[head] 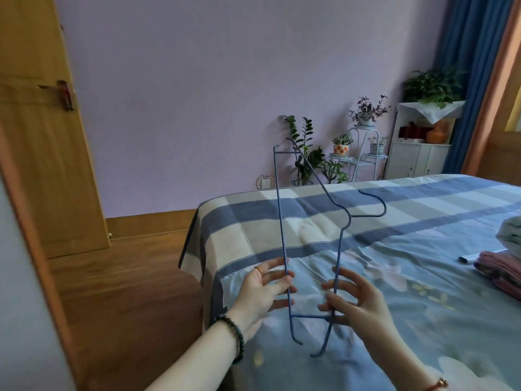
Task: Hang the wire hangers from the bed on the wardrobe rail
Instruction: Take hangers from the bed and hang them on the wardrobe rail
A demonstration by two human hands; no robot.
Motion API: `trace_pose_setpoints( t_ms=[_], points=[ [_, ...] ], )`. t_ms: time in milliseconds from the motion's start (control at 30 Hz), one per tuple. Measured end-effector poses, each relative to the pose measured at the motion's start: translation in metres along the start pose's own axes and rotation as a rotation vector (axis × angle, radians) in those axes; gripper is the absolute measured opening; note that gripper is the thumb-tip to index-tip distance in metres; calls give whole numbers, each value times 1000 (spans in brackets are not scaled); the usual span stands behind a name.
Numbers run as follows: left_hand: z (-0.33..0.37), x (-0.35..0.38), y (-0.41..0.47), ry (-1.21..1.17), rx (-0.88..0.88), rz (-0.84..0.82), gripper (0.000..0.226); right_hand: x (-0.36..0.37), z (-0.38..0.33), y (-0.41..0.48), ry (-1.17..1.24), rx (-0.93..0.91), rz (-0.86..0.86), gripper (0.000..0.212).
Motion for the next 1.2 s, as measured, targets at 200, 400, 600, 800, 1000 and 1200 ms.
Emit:
trace_pose_setpoints(
  t_ms=[200,400,600,800,1000,1200],
  points=[
    [95,-46,-31,84,206,90,21,65,-65,-27,14,-189,-80,40],
    [193,-109,-89,129,424,253,21,159,-139,-68,65,-377,-280,42],
    [280,-184,-177,208,611,486,18,263,-196,-122,54,-518,-525,44],
    [342,-254,-278,222,731,756,17,365,-241,-190,104,-616,-751,42],
    [385,-306,-379,199,805,953,17,460,-271,-266,138,-645,-946,39],
    [415,-344,-473,182,848,1151,22,532,-294,-348,212,-671,-1142,35]
  ],
)
Point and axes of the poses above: each hand's wrist, its own y-axis towards the middle knuckle, its own x-axis out of the palm, z = x × y, the point moved 8 cm from there along y, towards the middle knuckle, and after that the axes turned 5 degrees about x, right-handed, at the moved point
